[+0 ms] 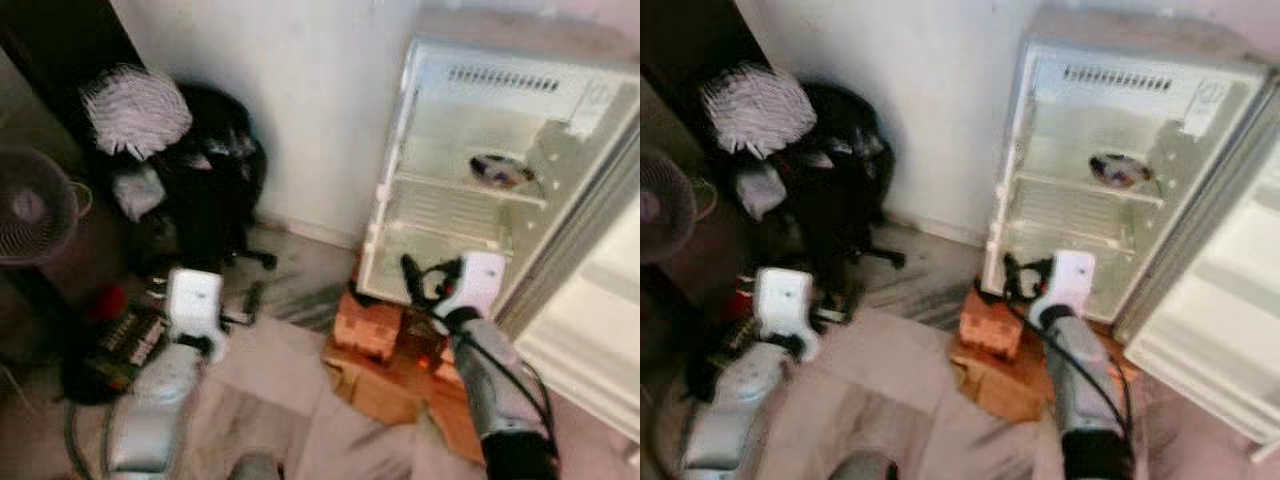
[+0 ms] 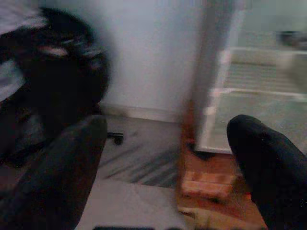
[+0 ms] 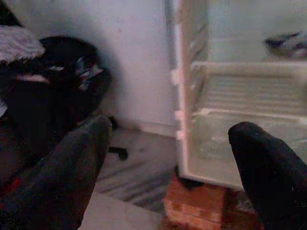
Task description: Restocking fridge
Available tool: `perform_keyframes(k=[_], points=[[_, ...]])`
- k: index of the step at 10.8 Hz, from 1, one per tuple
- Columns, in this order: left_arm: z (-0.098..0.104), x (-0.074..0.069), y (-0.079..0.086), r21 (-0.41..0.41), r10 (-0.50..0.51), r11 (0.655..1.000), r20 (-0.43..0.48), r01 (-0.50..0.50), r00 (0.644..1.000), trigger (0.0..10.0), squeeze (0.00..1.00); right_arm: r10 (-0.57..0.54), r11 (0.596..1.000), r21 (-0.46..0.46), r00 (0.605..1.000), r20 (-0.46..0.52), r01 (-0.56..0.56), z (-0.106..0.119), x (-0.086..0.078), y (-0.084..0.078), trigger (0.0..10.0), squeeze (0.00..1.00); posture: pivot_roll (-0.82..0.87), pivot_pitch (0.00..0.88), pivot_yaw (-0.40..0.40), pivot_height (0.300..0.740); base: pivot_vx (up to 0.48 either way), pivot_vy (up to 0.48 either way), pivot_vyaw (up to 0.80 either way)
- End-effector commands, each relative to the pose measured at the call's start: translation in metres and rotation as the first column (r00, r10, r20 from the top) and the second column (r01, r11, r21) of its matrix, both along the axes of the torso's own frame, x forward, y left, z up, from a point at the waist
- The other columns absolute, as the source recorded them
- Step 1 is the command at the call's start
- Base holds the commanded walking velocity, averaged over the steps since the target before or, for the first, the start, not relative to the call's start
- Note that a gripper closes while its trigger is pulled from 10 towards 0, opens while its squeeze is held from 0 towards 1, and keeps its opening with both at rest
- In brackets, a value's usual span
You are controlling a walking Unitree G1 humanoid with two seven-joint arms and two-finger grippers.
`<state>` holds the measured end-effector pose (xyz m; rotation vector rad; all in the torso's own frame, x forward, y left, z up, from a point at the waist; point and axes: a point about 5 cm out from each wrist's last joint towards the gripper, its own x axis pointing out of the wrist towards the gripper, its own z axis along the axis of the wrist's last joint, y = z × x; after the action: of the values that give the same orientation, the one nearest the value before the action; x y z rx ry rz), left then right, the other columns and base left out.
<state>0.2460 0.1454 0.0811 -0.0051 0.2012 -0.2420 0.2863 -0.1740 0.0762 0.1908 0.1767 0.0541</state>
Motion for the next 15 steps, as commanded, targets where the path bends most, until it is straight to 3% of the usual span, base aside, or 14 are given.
perform_keyframes(k=[1, 6, 8, 13, 15], points=[[0.0061, 0.0031, -0.0024, 0.006, -0.017, 1.000, 0.030, 0.016, 0.999, 10.0, 0.00, -0.018, 1.000, -0.004, 1.000, 0.014, 0.018, 0.0057, 0.0040, -0.0017, 10.0, 0.00, 0.07, 0.000, -0.037, 0.740, 0.454, 0.000, -0.80], [0.0046, 0.0051, -0.0067, -0.001, -0.048, 0.999, 0.017, 0.048, 0.999, 10.0, 0.00, -0.043, 0.999, -0.020, 0.999, 0.019, 0.043, 0.0050, 0.0034, -0.0045, 10.0, 0.00, 0.06, 0.000, -0.035, 0.740, 0.450, 0.000, -0.80], [0.0071, 0.0040, -0.0114, -0.041, -0.058, 0.997, 0.034, 0.060, 0.998, 10.0, 0.00, -0.035, 0.999, -0.016, 0.999, 0.014, 0.035, 0.0043, 0.0042, -0.0016, 10.0, 0.00, 0.06, 0.000, -0.035, 0.740, 0.000, 0.000, -0.80], [0.0061, 0.0039, -0.0080, -0.045, -0.035, 0.998, 0.021, 0.036, 0.999, 10.0, 0.00, -0.033, 0.999, -0.033, 0.999, 0.018, 0.034, 0.0037, 0.0068, -0.0022, 10.0, 0.00, 0.07, 0.000, -0.042, 0.740, 0.000, 0.000, 0.00], [0.0046, 0.0009, -0.0069, -0.038, -0.051, 0.998, 0.023, 0.052, 0.998, 10.0, 0.00, -0.039, 0.999, -0.032, 0.999, 0.005, 0.039, 0.0006, 0.0049, -0.0038, 10.0, 0.00, 0.07, 0.000, -0.041, 0.740, 0.000, -0.236, -0.71]])
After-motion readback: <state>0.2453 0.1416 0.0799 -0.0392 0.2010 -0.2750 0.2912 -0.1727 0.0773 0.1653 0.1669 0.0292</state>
